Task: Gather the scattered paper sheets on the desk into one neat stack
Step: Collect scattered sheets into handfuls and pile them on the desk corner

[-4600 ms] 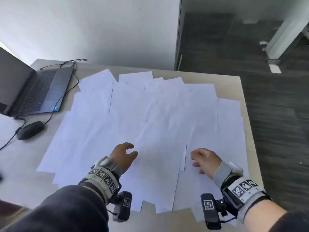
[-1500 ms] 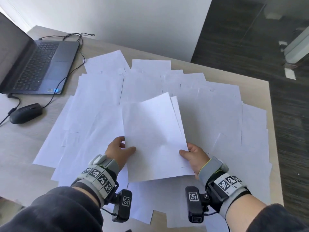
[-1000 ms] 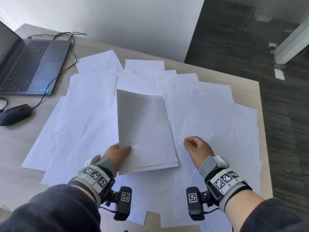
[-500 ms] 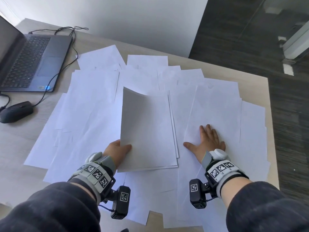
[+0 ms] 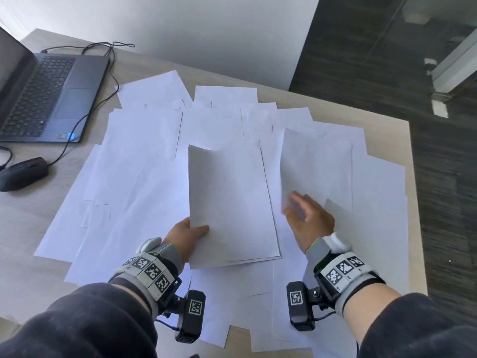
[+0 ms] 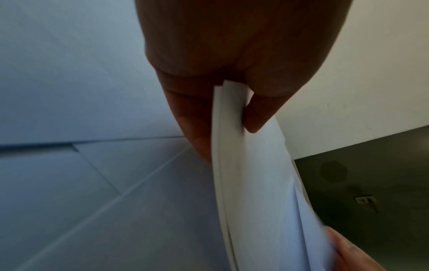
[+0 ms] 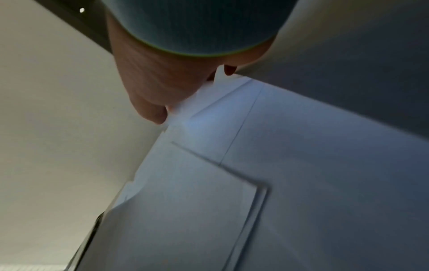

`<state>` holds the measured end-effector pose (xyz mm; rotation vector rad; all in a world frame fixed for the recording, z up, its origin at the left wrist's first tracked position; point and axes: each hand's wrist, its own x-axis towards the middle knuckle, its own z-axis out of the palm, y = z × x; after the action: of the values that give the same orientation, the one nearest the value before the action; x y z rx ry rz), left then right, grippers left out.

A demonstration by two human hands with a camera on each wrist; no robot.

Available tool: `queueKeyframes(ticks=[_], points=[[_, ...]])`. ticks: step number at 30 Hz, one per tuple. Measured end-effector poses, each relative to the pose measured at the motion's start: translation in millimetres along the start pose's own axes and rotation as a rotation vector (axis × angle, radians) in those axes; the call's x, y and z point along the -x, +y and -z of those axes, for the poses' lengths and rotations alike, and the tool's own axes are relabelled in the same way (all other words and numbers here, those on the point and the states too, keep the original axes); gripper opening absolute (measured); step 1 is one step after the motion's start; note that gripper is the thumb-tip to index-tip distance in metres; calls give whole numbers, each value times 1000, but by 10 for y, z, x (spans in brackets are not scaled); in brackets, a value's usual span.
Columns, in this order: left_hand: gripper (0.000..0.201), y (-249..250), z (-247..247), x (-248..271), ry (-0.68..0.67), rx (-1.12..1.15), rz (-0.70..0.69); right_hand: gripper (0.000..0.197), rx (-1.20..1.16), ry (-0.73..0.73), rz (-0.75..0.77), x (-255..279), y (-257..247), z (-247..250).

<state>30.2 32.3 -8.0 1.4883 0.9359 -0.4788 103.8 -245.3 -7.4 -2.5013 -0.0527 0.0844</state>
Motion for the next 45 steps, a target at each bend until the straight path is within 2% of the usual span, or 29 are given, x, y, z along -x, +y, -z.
queueKeyframes(ticks=[2, 5, 7, 9, 12, 16, 21, 26, 28, 31, 35, 38, 42, 45], points=[[15, -13, -60, -6, -25, 32, 23, 42, -23, -102, 55, 94, -92, -82], [15, -28, -123, -15, -43, 31, 35, 64, 193, -231, 42, 153, -127, -190], [14, -50, -132, -22, -45, 28, 39, 76, 285, -308, -76, 133, -82, -166], [14, -83, -127, -35, -37, 22, 44, 89, 306, -320, -212, 104, 15, -86], [14, -98, -117, -40, -24, 14, 48, 103, 351, -339, -304, 50, 171, -11], [14, -49, -148, -48, -17, 2, 30, 97, 410, -386, -264, 25, 234, -27], [16, 55, -203, -37, -15, -2, 24, 78, 474, -440, -93, 149, 127, -108], [6, 120, -262, -9, -2, 3, 0, 80, 525, -510, 62, 314, -50, -217], [14, 109, -273, -7, 4, -14, -33, 82, 525, -543, 98, 383, -133, -266], [37, 103, -301, 14, 18, -64, -52, 82, 486, -584, 116, 465, -227, -353], [46, 76, -306, -13, 23, -112, -54, 79, 420, -630, 202, 516, -262, -391], [38, 64, -327, -29, 34, -123, -55, 84, 405, -561, 168, 501, -143, -261], [19, 104, -388, 10, 45, -138, -49, 102, 450, -493, 15, 524, 194, 74], [20, 118, -473, 12, 58, -172, -61, 115, 522, -501, -77, 639, 482, 340]])
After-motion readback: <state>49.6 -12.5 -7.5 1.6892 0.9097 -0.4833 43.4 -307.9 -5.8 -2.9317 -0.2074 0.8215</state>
